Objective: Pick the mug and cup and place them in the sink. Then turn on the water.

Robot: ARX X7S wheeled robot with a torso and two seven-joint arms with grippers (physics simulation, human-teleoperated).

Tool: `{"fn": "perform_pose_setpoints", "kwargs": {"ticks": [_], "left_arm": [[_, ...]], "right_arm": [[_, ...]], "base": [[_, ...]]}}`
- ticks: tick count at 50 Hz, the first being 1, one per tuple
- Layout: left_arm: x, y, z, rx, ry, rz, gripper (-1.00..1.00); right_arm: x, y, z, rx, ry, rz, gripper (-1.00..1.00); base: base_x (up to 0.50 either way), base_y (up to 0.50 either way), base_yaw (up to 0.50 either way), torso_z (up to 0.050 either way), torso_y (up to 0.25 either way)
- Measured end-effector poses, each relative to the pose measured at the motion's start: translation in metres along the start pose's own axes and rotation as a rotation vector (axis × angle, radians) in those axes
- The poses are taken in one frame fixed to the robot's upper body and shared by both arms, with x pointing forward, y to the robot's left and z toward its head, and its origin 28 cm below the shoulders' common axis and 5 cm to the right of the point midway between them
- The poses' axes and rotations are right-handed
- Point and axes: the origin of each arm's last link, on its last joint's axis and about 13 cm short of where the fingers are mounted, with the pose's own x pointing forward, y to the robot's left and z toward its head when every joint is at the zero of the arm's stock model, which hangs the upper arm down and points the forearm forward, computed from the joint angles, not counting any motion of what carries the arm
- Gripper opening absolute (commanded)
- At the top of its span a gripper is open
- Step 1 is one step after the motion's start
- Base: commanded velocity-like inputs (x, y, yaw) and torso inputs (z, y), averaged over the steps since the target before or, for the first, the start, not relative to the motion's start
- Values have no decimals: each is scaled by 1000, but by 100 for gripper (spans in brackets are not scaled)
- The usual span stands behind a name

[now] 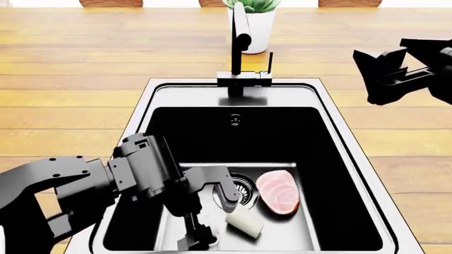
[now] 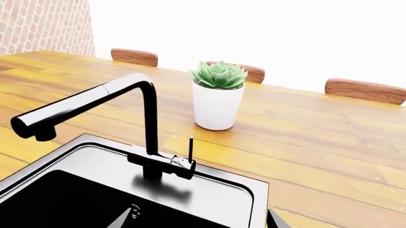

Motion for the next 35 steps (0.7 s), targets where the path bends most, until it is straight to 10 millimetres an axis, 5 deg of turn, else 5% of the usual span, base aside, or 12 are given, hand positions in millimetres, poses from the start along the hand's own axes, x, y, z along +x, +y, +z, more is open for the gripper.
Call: {"fn": "perform_pose_setpoints", "kwargs": {"ticks": [18, 35], "left_arm": [[-71, -12, -10, -77, -129, 103, 100], [-160, -24, -6, -227, -515, 265, 100]], "right_arm": [[36, 14, 8, 19, -39, 45, 100], [79, 8, 14, 29, -58, -27, 100]], "base": [[0, 0, 0, 1, 0], [0, 0, 0, 0, 0]]}}
